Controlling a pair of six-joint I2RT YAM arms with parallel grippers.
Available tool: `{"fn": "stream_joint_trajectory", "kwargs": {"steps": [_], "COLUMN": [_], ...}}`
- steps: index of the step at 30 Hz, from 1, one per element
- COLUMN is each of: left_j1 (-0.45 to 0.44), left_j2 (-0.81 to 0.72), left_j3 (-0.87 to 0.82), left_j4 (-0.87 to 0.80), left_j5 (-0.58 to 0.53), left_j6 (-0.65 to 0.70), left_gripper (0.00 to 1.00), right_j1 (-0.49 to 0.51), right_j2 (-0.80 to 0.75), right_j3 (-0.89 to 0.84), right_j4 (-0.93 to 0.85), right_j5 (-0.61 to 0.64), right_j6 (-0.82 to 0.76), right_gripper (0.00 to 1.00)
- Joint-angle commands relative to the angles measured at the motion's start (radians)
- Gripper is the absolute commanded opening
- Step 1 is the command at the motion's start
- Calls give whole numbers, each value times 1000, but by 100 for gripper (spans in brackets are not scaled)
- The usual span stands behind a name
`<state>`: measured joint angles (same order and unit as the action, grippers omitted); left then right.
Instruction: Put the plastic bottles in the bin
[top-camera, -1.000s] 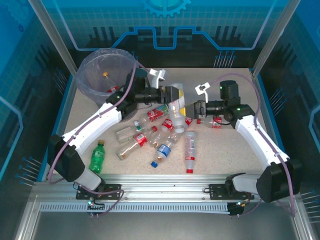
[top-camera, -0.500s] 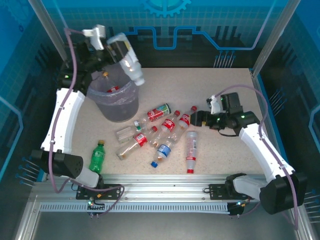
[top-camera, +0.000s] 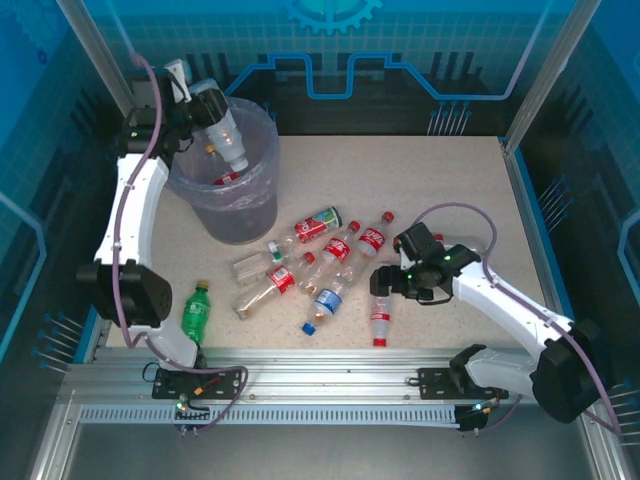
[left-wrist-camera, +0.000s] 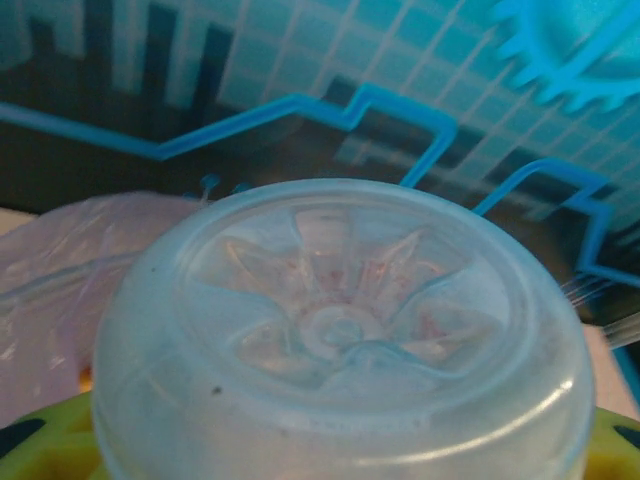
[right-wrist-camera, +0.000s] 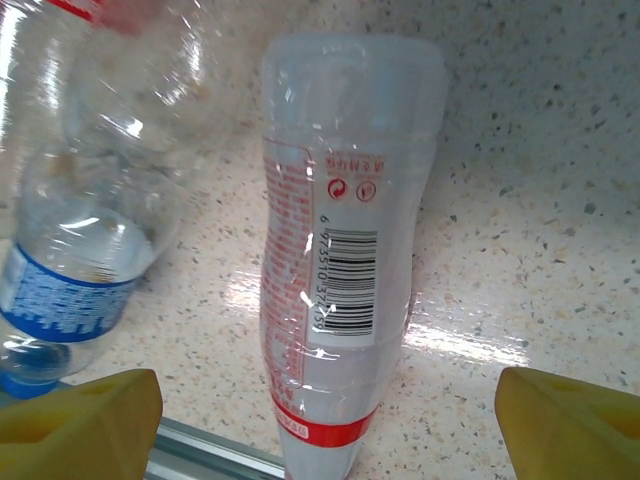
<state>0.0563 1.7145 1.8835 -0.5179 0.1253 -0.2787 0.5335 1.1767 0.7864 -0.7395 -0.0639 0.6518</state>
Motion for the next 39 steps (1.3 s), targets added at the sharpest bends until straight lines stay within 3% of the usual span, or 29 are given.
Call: {"fn": "stream_joint_trajectory", "kwargs": {"steps": [1,10,16,23,28,33,39], "left_j1": [1,-31,-46,-47,-46,-47,-53], "left_j2": [16,53,31,10,-8,-49,-171], "left_j3": [-15,-121,-249,-274,-209,-130,-95], "left_j4": [-33,-12,46,51,-6,-62,-95], "left_j5": [-70,-85,-108,-108,-107,-100,-107], "left_j6": [87,110,84,80,106,127,100], "left_gripper": [36,37,39,67,99,99,99], "right_j1": [34,118,120,120,120,122,102], "right_j2": [31,131,143,126,144,142,29], "right_j3": [-49,-154,-175,-185,-202,-201,-104], "right_j4": [37,225,236,226,242,231,104], "right_j5": [64,64,83,99,99,100,139], "right_j6": [61,145,137,124,131,128,65], "right_gripper": [85,75,66,54,55,53,47]}}
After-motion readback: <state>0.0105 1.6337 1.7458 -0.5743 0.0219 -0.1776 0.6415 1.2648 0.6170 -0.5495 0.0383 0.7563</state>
